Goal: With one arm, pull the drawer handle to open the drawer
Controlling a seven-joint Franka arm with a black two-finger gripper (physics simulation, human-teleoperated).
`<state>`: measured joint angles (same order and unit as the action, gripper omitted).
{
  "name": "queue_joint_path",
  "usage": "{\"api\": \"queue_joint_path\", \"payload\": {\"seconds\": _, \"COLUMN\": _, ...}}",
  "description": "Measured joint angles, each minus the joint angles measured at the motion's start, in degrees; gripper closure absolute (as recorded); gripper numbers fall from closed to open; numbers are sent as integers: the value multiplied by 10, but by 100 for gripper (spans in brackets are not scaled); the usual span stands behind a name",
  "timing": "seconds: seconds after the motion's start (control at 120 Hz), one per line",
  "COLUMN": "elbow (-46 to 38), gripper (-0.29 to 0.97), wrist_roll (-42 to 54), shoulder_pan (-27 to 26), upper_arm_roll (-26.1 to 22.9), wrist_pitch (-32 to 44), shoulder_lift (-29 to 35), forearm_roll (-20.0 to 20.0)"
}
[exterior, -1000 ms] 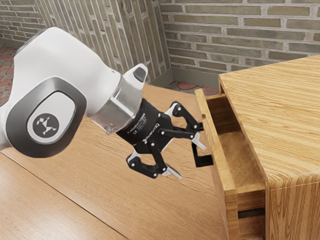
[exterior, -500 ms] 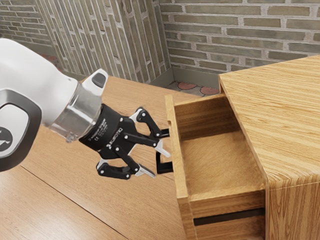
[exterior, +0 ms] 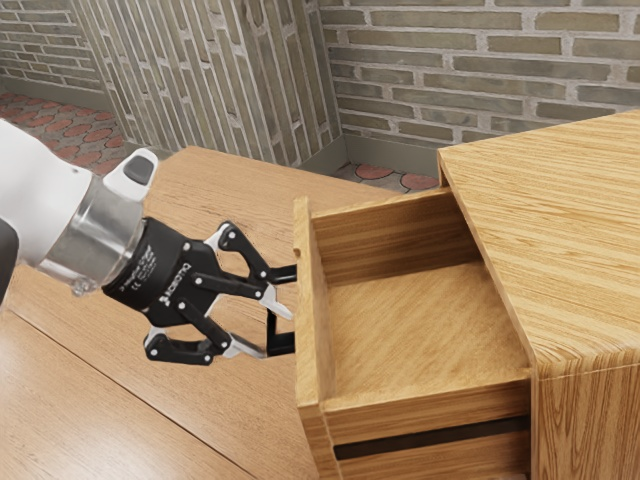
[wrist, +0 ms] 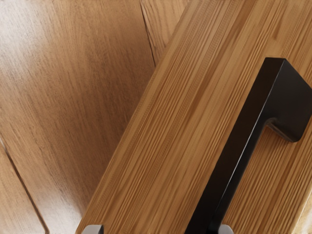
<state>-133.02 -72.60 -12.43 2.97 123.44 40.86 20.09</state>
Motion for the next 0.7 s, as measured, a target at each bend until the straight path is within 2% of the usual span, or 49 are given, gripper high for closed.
{"api": "queue_joint_path", "payload": {"seconds": 0.183, "elbow": -14, "gripper": 46, "wrist_roll": 0, "shoulder_pan": 5, "upper_arm_roll": 10, "wrist_pitch": -16, "shoulder_lift": 26, "forearm_roll": -6}}
{"api": "queue_joint_path", "payload": {"seconds": 0.7, "elbow": -32, "gripper": 46, "wrist_roll": -2, "shoulder_pan": 23, "upper_arm_roll": 41, "wrist_pitch": -79, "shoulder_lift": 80, "forearm_roll": -55}}
